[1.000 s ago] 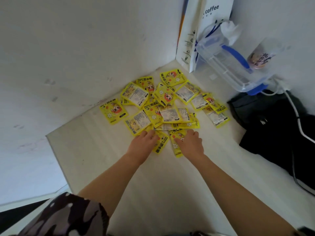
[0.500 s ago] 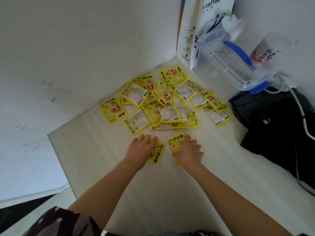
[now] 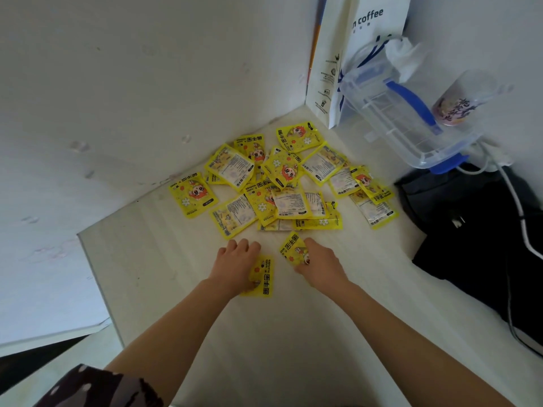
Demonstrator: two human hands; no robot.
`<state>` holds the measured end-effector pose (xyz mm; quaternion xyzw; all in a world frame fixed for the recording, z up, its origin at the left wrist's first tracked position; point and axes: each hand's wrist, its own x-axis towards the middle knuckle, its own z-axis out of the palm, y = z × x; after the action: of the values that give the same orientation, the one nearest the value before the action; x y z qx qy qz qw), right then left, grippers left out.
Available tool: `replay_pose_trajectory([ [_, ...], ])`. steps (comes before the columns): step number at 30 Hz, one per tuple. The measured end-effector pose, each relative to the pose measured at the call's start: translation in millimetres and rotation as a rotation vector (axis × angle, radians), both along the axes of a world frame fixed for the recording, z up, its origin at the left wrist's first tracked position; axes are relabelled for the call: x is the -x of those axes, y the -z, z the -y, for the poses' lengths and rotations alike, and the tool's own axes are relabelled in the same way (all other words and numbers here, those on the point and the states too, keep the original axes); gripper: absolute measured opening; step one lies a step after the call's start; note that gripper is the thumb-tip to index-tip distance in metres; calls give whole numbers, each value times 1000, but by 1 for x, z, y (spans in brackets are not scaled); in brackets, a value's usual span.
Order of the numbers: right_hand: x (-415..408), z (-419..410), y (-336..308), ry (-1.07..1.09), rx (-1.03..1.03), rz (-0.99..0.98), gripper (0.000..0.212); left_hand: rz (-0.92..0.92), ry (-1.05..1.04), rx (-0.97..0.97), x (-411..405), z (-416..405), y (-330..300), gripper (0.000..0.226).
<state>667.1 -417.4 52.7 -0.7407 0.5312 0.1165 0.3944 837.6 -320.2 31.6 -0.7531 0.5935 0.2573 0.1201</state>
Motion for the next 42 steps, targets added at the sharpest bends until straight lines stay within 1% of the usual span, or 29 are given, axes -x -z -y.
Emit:
replay_pose_trajectory([
  [3,-13,13,-13,29,32,118,36,7,-54,-26,-2,-2,3,72],
  [7,-32,38,-25,29,108,201,35,13,-80,-45,-7,-2,5,55],
  [8,-36,45,-27,29,126,208,36,-9,-93,-51,-8,-2,6,54],
  [11,-47,64,-29,39,166,225,37,-109,-178,-55,-10,-1,6,63],
  [12,-49,69,-29,46,175,228,38,-154,-224,-48,-12,0,6,62],
  [14,-53,79,-27,65,184,220,37,-256,-344,-38,-17,2,4,55],
  [15,-54,83,-26,79,187,212,36,-280,-388,-28,-21,3,3,50],
  [17,-57,91,-23,103,191,186,29,-259,-428,11,-31,7,0,39],
  [19,-60,97,-19,114,185,150,22,-254,-479,89,-45,14,-7,34],
  [22,-65,103,-14,146,139,153,21,-272,-506,182,-66,31,-16,34],
  [25,-72,108,-9,194,98,164,27,-290,-491,224,-83,52,-17,25],
  [27,-78,109,-5,221,91,150,30,-246,-443,243,-88,64,-13,29],
  [29,-83,110,2,219,122,84,33,-164,-406,235,-90,73,-8,42],
  [31,-87,109,4,234,119,-4,42,-114,-403,194,-90,77,-1,58],
  [33,-91,106,5,248,81,-34,54,-86,-390,147,-88,77,5,69],
  [36,-96,99,5,224,69,-69,70,-52,-358,150,-81,72,11,71],
  [39,-105,93,6,200,73,-104,72,-36,-350,148,-72,68,12,69],
  [42,-110,88,8,201,61,-143,79,-81,-421,135,-65,62,13,67],
])
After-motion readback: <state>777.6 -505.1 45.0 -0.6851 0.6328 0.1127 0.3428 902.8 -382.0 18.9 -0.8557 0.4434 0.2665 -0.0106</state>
